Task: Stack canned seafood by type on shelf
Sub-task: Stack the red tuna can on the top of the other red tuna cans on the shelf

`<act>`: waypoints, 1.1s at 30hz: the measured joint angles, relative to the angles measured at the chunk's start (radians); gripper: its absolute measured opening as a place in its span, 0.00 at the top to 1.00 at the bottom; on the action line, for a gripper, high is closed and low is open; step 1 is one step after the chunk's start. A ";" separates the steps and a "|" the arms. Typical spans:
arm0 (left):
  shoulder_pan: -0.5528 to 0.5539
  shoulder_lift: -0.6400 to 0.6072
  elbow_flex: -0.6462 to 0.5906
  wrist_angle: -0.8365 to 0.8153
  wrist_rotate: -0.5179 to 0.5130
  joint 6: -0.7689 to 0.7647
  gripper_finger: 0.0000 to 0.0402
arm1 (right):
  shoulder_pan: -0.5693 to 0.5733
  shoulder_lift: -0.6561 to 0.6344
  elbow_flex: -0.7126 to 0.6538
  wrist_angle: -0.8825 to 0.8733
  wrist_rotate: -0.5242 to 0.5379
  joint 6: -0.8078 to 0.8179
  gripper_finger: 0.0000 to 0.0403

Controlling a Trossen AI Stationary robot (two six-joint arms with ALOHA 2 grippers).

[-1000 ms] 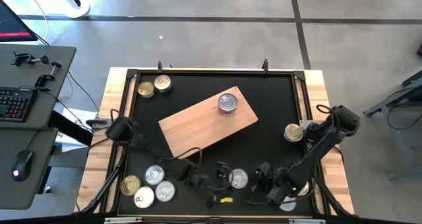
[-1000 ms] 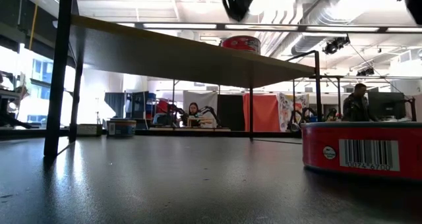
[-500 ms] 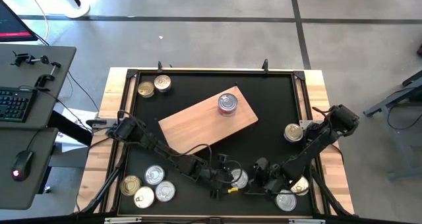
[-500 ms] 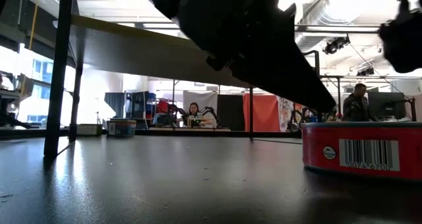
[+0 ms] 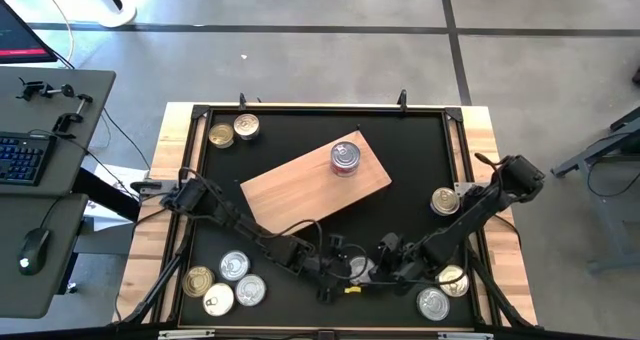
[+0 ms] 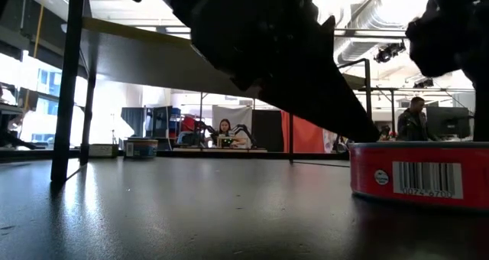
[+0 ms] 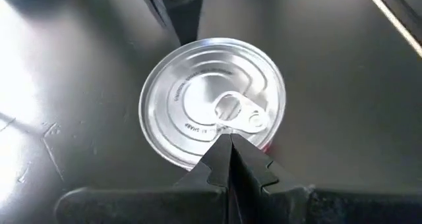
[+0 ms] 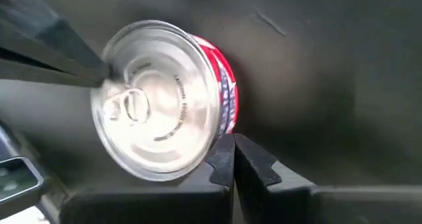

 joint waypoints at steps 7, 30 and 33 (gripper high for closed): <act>0.003 0.006 0.001 -0.009 -0.002 -0.008 1.00 | -0.007 -0.014 0.001 0.011 0.004 -0.006 1.00; -0.011 0.037 0.002 -0.007 0.003 -0.051 1.00 | -0.015 -0.013 0.047 0.081 0.053 -0.003 1.00; -0.013 0.036 0.002 -0.005 0.004 -0.050 1.00 | -0.005 -0.016 0.089 0.062 0.052 -0.013 1.00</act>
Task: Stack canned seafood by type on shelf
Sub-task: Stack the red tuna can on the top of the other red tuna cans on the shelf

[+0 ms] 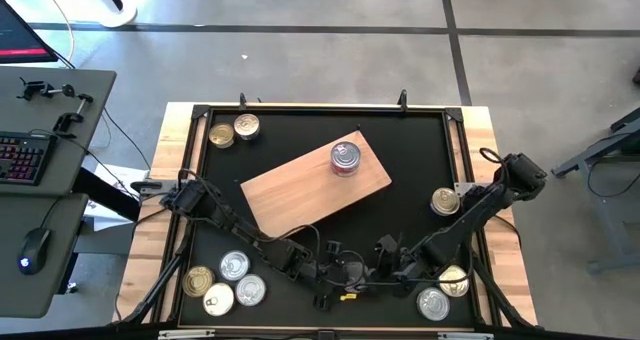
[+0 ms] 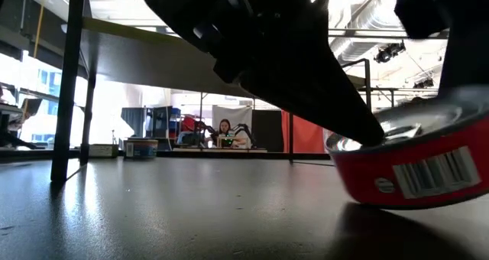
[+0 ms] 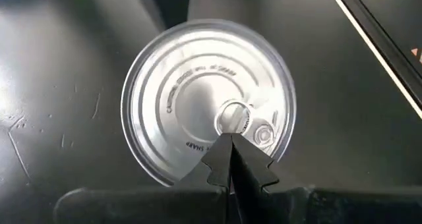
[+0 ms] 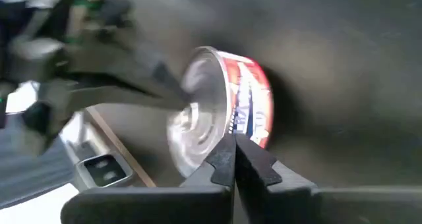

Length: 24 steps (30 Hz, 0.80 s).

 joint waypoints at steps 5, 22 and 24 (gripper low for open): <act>0.001 0.018 -0.006 -0.009 -0.031 0.010 1.00 | 0.008 -0.002 0.055 0.008 0.011 -0.019 1.00; -0.004 -0.046 -0.003 -0.244 -0.038 -0.025 1.00 | 0.001 -0.165 0.085 -0.125 0.082 -0.393 1.00; -0.009 -0.067 -0.003 -0.300 -0.045 -0.072 1.00 | -0.012 -0.196 0.092 -0.121 0.060 -0.528 1.00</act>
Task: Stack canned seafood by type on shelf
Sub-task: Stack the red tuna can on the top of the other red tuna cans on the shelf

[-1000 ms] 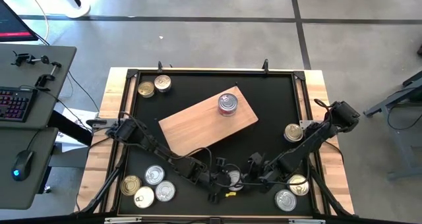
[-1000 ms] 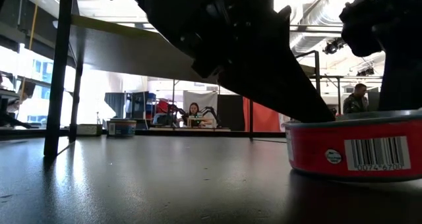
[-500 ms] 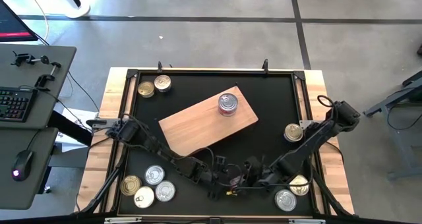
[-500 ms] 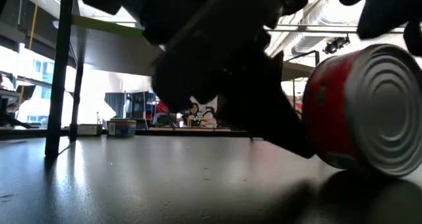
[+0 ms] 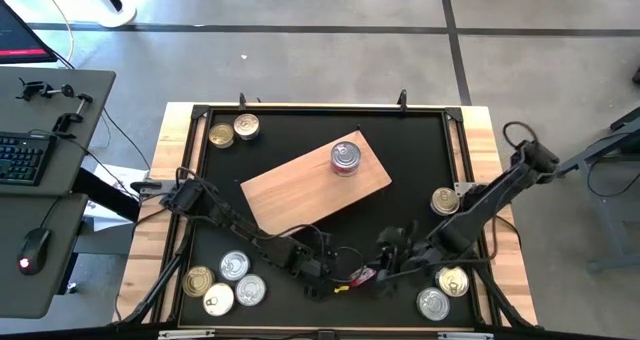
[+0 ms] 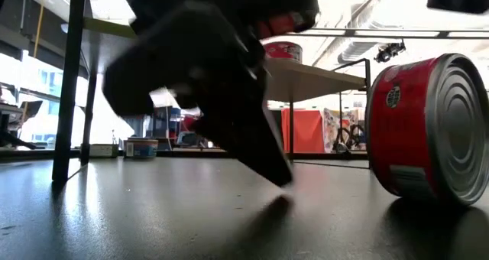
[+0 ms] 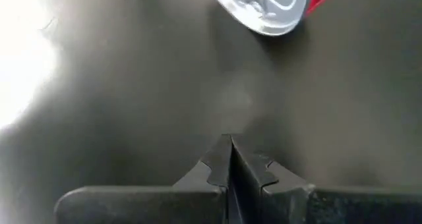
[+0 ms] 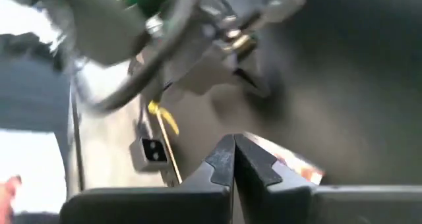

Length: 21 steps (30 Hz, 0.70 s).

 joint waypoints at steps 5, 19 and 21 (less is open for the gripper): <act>-0.040 -0.055 0.000 -0.027 -0.038 -0.145 1.00 | -0.054 -0.003 0.057 -0.013 -0.200 -0.428 1.00; -0.175 -0.282 0.000 -0.011 -0.318 -0.469 1.00 | -0.116 0.167 0.187 -0.309 -0.440 -1.014 0.36; -0.185 -0.326 0.000 0.002 -0.344 -0.484 1.00 | -0.117 0.197 0.187 -0.329 -0.408 -1.067 0.29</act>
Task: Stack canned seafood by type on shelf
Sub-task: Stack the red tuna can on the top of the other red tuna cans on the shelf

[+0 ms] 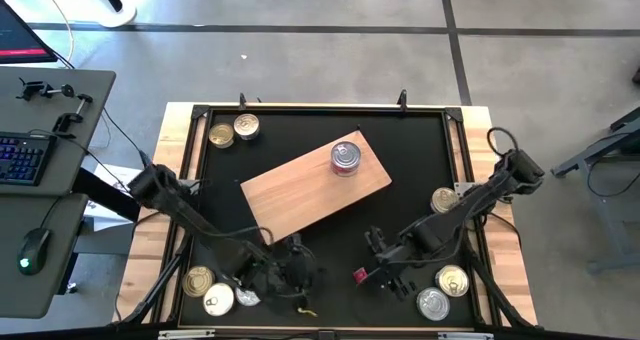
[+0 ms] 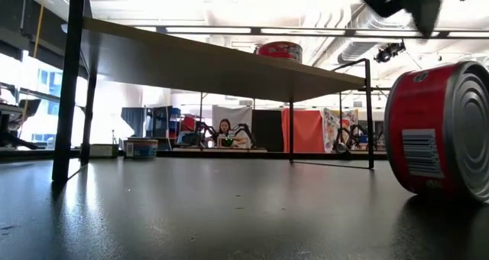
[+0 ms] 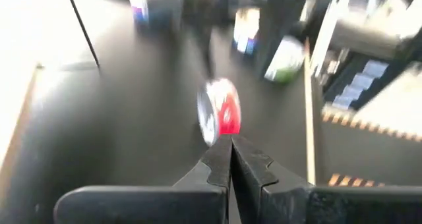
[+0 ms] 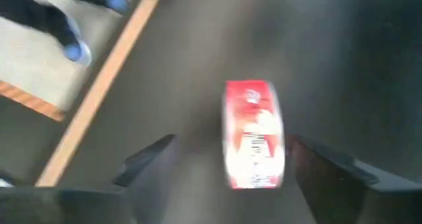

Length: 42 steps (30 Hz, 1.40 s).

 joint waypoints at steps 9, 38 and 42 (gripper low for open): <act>-0.042 -0.143 0.001 0.145 -0.149 0.142 1.00 | -0.012 0.092 0.000 -0.010 0.050 0.012 0.24; -0.166 -0.415 0.001 0.456 -0.172 0.768 1.00 | 0.016 0.066 0.305 -0.131 0.273 0.171 0.71; -0.169 -0.408 0.001 0.454 -0.162 0.733 1.00 | 0.005 0.065 0.470 -0.258 0.540 0.057 0.71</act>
